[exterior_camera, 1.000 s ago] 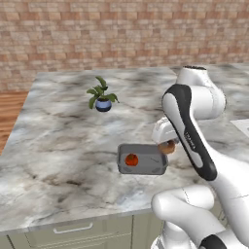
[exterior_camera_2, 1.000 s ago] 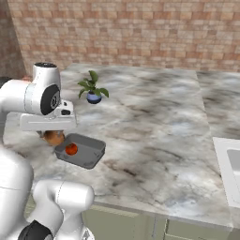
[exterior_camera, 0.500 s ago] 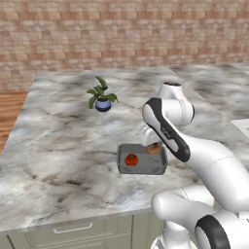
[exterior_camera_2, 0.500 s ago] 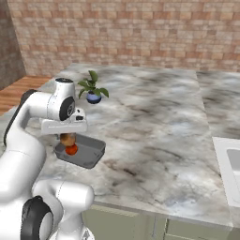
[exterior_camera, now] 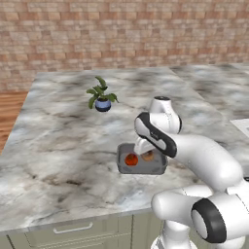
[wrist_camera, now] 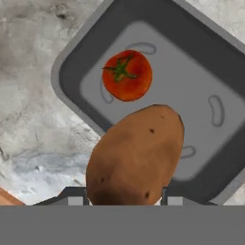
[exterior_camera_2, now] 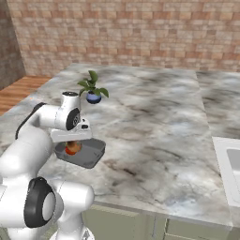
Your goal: Take the tomato and potato out of the freezer and place them in the tupperware container on the counter. Then put the tupperware containing the vegetables back in the freezer.
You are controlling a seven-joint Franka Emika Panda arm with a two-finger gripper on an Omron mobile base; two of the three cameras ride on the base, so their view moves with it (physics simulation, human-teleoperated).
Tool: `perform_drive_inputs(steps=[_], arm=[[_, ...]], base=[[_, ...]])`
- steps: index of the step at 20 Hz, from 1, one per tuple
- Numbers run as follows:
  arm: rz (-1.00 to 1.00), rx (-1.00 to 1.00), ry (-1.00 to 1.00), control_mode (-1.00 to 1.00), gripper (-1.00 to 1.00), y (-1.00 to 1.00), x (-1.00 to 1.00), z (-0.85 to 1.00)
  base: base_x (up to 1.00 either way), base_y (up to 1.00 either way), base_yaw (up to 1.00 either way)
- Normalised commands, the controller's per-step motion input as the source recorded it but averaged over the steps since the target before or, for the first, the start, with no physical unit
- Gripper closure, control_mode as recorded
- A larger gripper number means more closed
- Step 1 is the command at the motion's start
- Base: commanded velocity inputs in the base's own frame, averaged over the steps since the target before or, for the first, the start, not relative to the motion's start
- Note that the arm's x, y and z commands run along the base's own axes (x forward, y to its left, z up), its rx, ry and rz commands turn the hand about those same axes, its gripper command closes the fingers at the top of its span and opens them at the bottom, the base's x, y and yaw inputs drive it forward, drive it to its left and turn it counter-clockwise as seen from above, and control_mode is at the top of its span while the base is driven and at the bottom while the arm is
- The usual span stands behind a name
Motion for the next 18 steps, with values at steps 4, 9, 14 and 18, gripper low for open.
perform_drive_inputs(steps=[4,9,14,18], arm=[[0.0,0.0,-0.03,-1.0,1.0,0.0,0.24,-0.37],[0.0,-0.01,-0.07,-1.0,1.0,0.0,0.26,-0.26],[0.0,-0.03,-0.11,-1.0,1.0,0.0,0.16,-0.26],[-0.02,0.0,-0.01,-1.0,1.0,0.0,0.23,-0.27]], base=[[0.0,0.0,0.0],[0.0,0.0,0.0],[0.0,0.0,0.0],[0.0,0.0,0.0]])
